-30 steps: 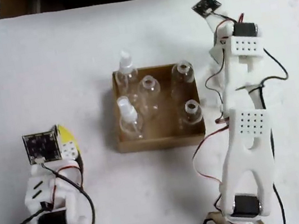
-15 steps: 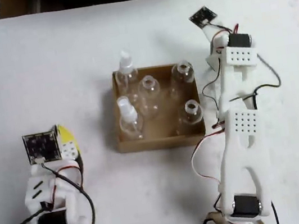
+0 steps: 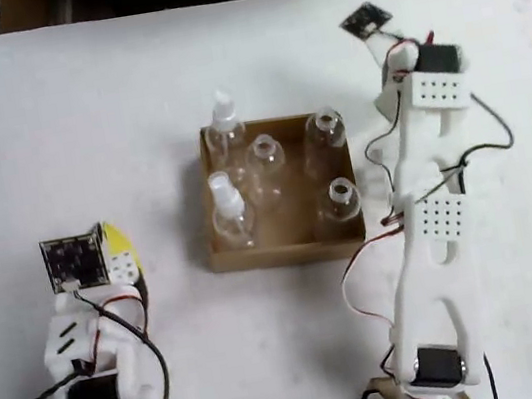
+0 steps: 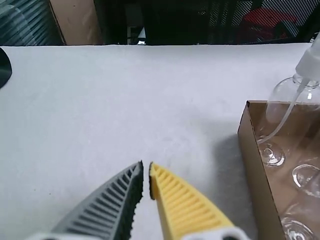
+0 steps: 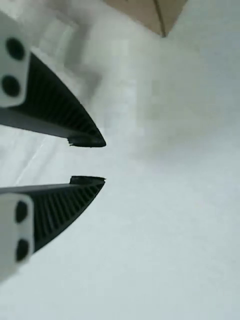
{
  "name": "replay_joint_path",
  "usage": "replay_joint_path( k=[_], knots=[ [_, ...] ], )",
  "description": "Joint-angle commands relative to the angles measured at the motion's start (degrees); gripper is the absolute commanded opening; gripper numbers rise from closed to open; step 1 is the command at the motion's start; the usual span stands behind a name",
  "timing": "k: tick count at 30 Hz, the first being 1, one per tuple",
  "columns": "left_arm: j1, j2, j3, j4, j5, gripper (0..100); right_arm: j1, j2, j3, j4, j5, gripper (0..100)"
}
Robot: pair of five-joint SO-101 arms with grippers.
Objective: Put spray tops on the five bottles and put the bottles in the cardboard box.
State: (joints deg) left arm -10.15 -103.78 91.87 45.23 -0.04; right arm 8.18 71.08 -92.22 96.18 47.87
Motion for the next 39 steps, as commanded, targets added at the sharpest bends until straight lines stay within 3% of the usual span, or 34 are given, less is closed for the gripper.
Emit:
replay_joint_path(
  k=[1, 5, 12, 17, 20, 30, 39],
  knots=[
    [-0.22, -0.57, -0.79, -1.49, -0.62, 2, 2.86, -7.69, -1.67, 3.03, 12.48, 7.8],
    [-0.22, -0.57, -0.79, -1.49, -2.64, 2, 5.23, -9.01, 4.04, 3.3, 17.23, 8.6],
    [1.54, -0.57, -0.62, -1.49, -2.99, 2, 6.02, -25.63, 25.58, 3.21, 18.64, 26.6],
    [1.54, -0.57, -0.62, -1.49, -2.99, 2, 3.65, -36.97, 45.54, 1.89, 25.23, 24.2],
    [1.54, -0.57, -0.53, -1.49, -2.99, 2, 3.3, -38.02, 53.27, -4.62, 25.93, 21.4],
    [1.54, -0.57, -0.53, -1.49, -2.99, 2, -0.48, -33.36, 55.38, -13.41, 22.15, 19.8],
    [1.54, -0.57, -0.53, -1.49, -2.99, 2, -0.66, -31.08, 55.47, -11.38, 24.44, 20.0]
  ],
)
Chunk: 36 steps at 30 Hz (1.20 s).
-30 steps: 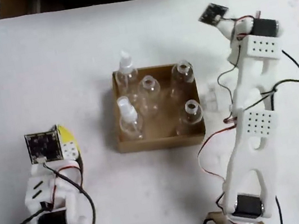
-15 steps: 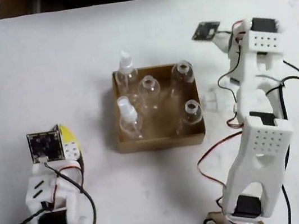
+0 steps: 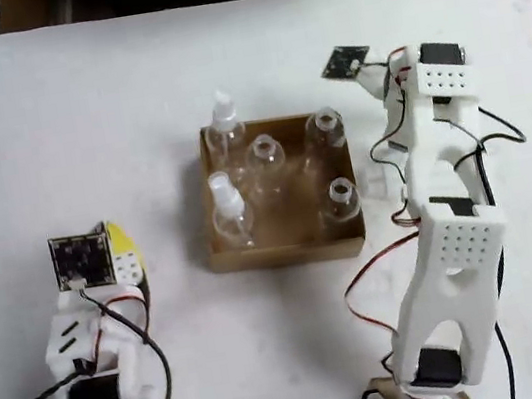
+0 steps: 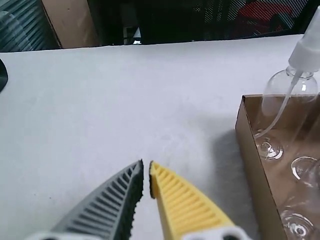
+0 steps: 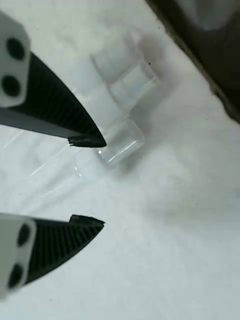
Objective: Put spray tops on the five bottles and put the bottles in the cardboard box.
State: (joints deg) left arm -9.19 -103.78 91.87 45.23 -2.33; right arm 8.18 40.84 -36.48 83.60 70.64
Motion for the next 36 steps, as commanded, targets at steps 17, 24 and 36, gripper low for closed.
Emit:
replay_joint_path(
  k=[17, 24, 36],
  knots=[
    [0.57, -0.57, -0.53, -1.49, -0.7, 2, -0.4, 5.14, -0.35, -3.21, 5.54, 19.8],
    [0.57, -0.57, -0.44, -1.49, -0.7, 2, -0.31, 5.67, -0.35, -7.87, 3.08, 14.5],
    [0.57, -0.57, -0.44, -1.49, -0.7, 2, -0.04, -0.92, -6.95, -0.48, -4.22, 1.5]
  ],
)
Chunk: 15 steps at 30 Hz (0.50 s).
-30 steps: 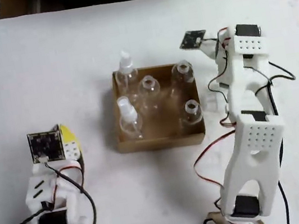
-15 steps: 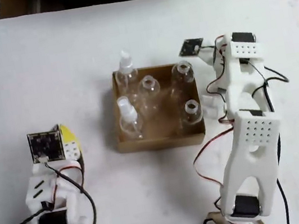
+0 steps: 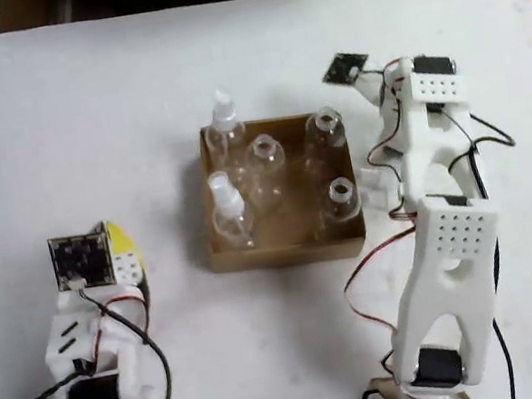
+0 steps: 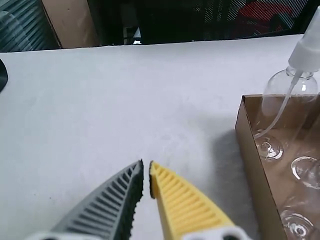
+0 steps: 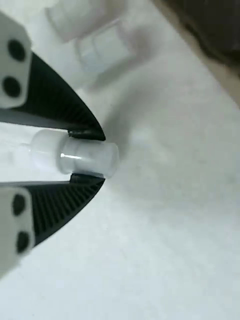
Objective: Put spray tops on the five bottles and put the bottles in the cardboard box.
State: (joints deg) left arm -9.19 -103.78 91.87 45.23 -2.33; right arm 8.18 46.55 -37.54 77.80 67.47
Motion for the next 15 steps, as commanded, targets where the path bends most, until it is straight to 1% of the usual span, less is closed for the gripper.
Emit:
replay_joint_path(
  k=[1, 5, 10, 15],
  knots=[
    [0.57, -0.57, -0.44, -1.49, -0.7, 2, -0.04, -7.69, -7.3, 6.9, -2.2, 1.7],
    [0.57, -0.57, -0.44, -1.49, -0.7, 2, 0.04, -12.18, -14.07, 12.62, -9.14, 1.6],
    [0.48, -0.57, -0.44, -1.49, -0.7, 2, -0.31, -19.12, -24.7, 20.44, -15.74, 1.6],
    [0.48, -0.57, -0.44, -1.41, -0.7, 2, 0.75, -26.95, -29.1, 20.79, -22.86, 1.5]
  ],
)
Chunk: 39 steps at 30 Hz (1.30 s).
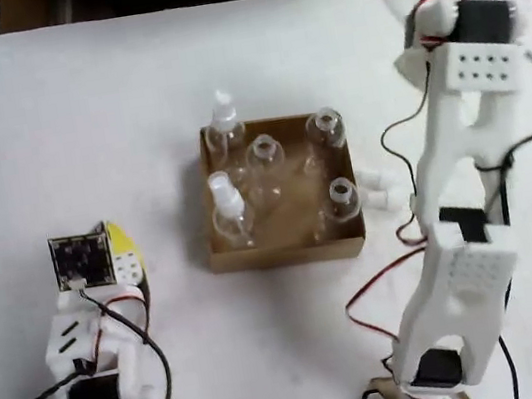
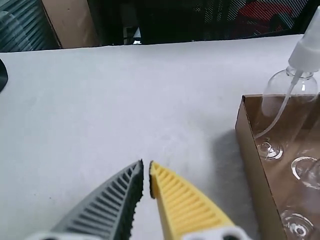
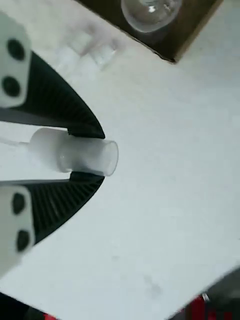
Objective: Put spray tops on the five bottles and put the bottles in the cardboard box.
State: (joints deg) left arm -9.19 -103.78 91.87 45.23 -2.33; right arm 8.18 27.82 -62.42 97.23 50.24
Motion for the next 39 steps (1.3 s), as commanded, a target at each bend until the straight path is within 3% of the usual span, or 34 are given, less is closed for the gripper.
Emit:
replay_joint_path(
  k=[1, 13, 23, 39],
  knots=[
    [0.48, -0.57, -0.44, -1.41, -0.7, 2, 0.92, -9.8, -4.22, 1.45, -7.56, 1.5],
    [0.48, -0.57, -0.44, -1.41, -0.7, 2, -0.4, -25.27, -4.04, 1.71, -31.65, 1.5],
    [0.48, -0.57, -0.44, -1.41, -0.7, 2, -9.01, -48.75, 22.33, 0.92, -35.34, 1.5],
    [0.57, -0.57, -0.53, -1.41, -0.7, 2, -14.2, -76.18, 66.9, -43.82, -35.34, 1.6]
  ],
)
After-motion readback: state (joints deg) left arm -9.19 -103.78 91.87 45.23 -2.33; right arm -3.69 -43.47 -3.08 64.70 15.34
